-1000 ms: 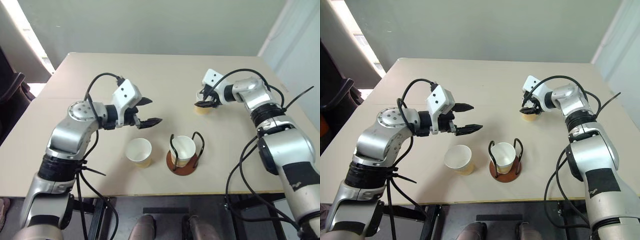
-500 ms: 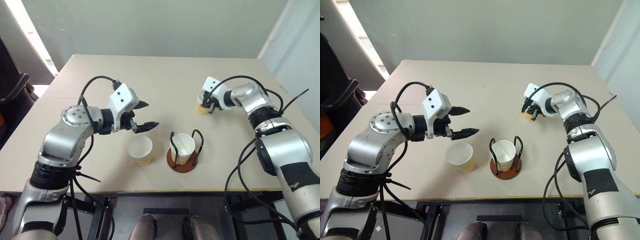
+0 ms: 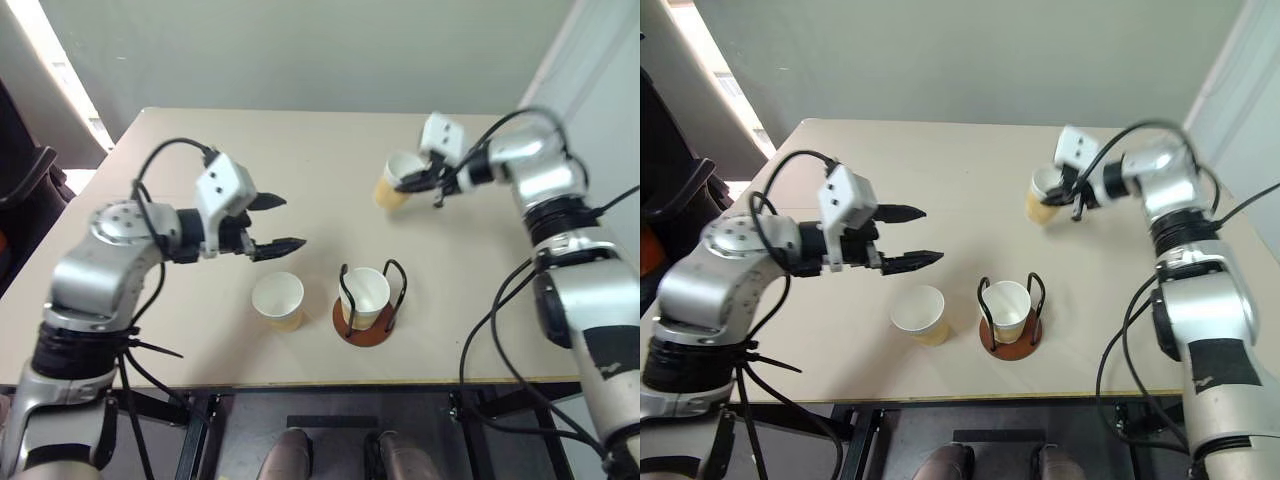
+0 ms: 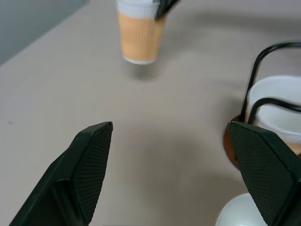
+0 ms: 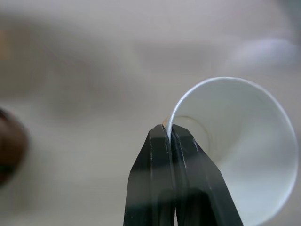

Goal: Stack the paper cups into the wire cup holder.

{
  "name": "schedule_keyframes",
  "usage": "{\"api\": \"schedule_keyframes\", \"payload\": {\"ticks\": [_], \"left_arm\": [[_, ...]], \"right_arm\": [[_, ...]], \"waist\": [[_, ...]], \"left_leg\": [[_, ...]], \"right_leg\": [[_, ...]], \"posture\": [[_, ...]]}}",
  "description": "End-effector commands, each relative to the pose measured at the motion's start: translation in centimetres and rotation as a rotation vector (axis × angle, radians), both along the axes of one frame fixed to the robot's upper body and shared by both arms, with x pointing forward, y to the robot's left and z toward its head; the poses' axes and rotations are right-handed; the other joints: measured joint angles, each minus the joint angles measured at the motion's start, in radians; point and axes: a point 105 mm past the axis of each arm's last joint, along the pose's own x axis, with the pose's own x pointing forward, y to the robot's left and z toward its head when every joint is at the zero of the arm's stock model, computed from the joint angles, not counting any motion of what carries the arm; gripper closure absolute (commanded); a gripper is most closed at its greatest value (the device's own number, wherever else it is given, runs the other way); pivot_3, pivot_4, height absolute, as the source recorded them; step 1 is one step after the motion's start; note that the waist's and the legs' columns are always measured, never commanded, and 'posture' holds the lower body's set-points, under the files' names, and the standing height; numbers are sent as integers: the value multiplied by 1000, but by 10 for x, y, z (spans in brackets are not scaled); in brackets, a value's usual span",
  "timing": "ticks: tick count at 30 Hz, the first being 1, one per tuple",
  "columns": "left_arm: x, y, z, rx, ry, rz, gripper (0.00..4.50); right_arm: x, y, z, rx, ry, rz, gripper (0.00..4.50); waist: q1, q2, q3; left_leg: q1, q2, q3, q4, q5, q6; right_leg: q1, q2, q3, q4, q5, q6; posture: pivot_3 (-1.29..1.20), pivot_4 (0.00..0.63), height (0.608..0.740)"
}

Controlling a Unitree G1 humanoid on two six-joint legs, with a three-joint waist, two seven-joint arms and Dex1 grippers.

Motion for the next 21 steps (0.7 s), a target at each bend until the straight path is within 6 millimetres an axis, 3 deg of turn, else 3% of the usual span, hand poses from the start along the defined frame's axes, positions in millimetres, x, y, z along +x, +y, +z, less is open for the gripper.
{"api": "schedule_keyframes", "payload": {"ticks": [1,3,5,10,14,21], "left_arm": [[-31,15,20,-9,-16,-111,287],[-38,22,16,20,6,-130,287],[-38,25,9,45,27,-126,287],[-37,22,4,59,37,-139,287],[-38,21,2,64,42,-136,287],[-40,24,-1,80,55,-115,287]], "right_arm": [[-56,11,12,-82,-36,215,4471],[-81,17,1,-135,-3,292,4471],[-93,21,-9,-176,19,333,4471],[-97,26,-15,-204,25,357,4471],[-99,28,-21,-226,24,375,4471],[-109,30,-32,-265,53,427,4471]], "waist": [[-2,0,0],[-2,0,0],[-3,0,0],[-8,0,0],[-11,0,0],[-13,0,0]], "left_leg": [[0,0,0,0,1,-2],[0,1,0,0,1,-2],[1,1,0,2,0,-2],[3,1,-2,3,-2,11],[4,1,-1,3,4,13],[4,1,-1,2,7,14]], "right_leg": [[1,1,0,-1,0,0],[3,2,0,-4,-1,-1],[5,2,1,-5,-1,-1],[5,2,2,-3,1,-2],[5,2,1,-2,2,-13],[5,2,1,-2,3,-14]], "posture": [[0,150,740],[0,150,740],[0,150,740],[0,150,740],[0,150,740],[0,150,740]]}}
